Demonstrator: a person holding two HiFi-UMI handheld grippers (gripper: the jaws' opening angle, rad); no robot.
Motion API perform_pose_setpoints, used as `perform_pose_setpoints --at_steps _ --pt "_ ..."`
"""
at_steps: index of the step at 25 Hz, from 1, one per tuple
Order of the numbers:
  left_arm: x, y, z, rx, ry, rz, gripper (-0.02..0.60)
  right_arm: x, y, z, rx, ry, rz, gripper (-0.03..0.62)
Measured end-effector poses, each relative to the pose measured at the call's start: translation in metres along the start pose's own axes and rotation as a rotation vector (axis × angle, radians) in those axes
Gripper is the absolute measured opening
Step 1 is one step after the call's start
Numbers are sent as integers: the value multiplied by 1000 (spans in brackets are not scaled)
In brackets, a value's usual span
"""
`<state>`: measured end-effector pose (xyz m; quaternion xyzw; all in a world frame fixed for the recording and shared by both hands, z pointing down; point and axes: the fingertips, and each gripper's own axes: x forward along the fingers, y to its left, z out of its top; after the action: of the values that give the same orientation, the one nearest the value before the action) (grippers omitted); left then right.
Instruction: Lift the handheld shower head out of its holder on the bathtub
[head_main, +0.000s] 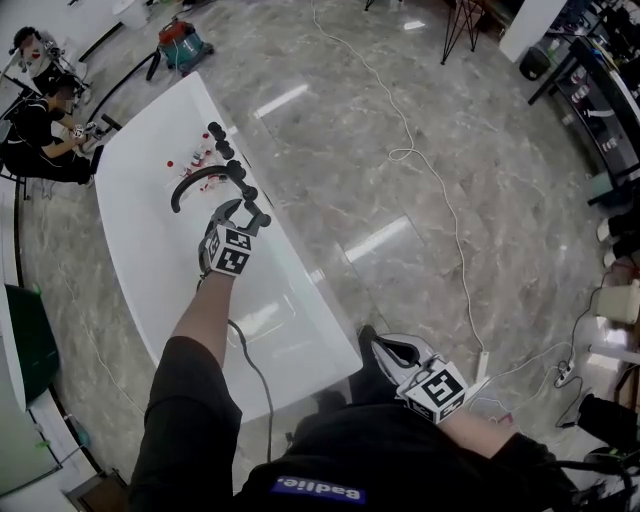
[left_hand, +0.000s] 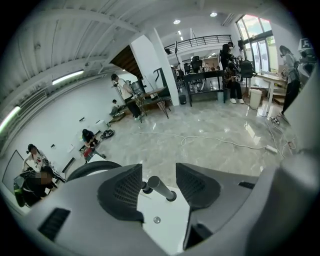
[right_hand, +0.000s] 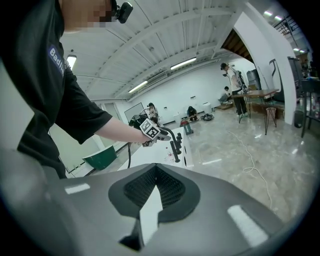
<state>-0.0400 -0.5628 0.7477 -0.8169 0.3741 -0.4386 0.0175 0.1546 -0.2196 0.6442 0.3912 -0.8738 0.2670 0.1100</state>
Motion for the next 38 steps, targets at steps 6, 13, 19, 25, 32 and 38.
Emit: perform_pose_setpoints --at_steps 6,13,19,25,32,38 --pt "44 8 -24 -35 66 7 193 -7 -25 -22 59 41 -41 2" --pt "85 11 -48 -186 123 27 193 -13 -45 -43 99 88 -76 2" --pt "104 13 -71 -307 168 53 192 -24 -56 -54 124 111 -107 2" --pt "103 10 -74 -332 167 52 141 -21 -56 -56 129 106 -116 2" --pt "47 15 -52 -347 33 89 140 -13 -30 -39 99 64 -84 2" --pt "-32 18 -41 -352 -76 120 140 0 16 -17 56 25 -19 2"
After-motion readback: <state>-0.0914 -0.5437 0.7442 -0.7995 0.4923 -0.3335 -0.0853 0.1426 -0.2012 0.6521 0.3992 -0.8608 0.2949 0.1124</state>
